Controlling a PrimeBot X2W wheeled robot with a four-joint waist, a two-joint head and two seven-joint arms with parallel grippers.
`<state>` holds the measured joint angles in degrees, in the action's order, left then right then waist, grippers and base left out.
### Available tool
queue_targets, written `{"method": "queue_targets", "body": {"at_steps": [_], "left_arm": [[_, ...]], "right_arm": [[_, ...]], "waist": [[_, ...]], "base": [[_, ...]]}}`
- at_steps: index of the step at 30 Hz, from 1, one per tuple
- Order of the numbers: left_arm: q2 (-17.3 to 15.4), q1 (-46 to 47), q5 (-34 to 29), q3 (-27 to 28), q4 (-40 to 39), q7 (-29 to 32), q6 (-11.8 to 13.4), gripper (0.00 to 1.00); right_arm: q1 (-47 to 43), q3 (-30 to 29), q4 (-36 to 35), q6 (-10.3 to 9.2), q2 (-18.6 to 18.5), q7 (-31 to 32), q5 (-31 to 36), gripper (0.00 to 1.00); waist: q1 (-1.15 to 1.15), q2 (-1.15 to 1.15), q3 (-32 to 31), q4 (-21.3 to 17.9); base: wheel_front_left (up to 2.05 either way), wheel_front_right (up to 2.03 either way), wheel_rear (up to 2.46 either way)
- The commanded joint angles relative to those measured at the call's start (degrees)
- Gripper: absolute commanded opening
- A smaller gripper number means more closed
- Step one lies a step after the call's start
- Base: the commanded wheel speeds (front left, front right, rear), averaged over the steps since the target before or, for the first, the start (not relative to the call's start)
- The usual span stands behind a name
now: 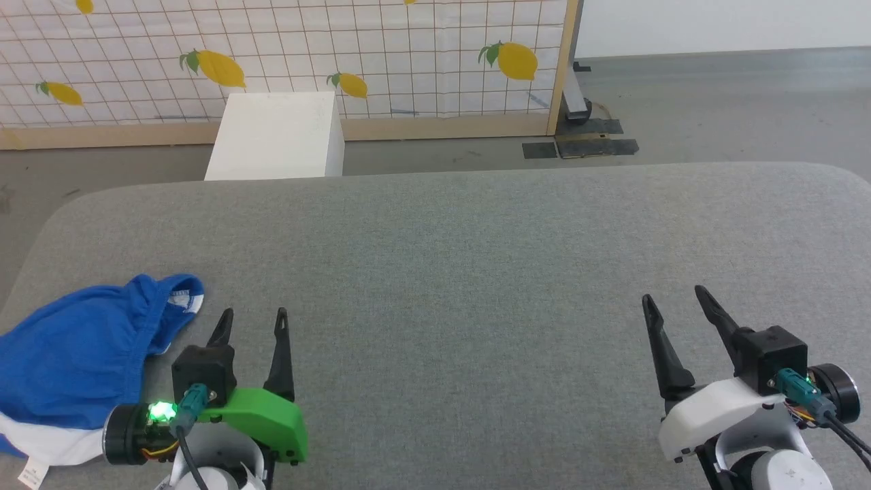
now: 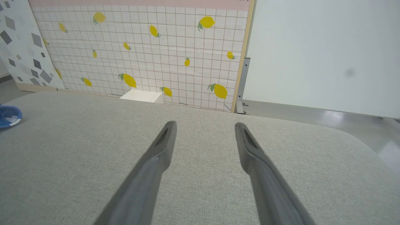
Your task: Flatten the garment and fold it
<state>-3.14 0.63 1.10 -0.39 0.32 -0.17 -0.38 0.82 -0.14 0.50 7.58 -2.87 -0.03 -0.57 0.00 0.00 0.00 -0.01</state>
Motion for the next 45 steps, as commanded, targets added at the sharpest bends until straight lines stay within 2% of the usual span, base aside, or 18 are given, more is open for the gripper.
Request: {"method": "queue_targets", "body": {"at_steps": [1, 19, 45], "left_arm": [[0.01, -0.06, 0.31, -0.17, 0.4, -0.5, 0.07, 1.0], [0.05, -0.19, 1.57, -0.6, 1.52, -2.61, 0.64, 1.0], [0.1, -0.85, 3.79, -0.88, 2.73, -5.68, 1.8, 1.0]], "right_arm": [[-0.38, -0.08, 0.36, 0.0, 0.0, -0.56, -0.62, 1.0], [-1.44, -0.37, 2.07, -0.02, 0.0, -2.68, -2.86, 1.0], [-1.99, 0.26, 5.26, -0.03, 0.0, -5.77, -4.76, 1.0]], "waist": [[0.0, 0.0, 0.0, 0.0], [0.0, 0.0, 0.04, 1.9], [0.0, 0.0, 0.95, 12.93]], "base": [[0.0, 0.0, 0.0], [0.0, 0.0, 0.0], [0.0, 0.0, 0.0]]}}
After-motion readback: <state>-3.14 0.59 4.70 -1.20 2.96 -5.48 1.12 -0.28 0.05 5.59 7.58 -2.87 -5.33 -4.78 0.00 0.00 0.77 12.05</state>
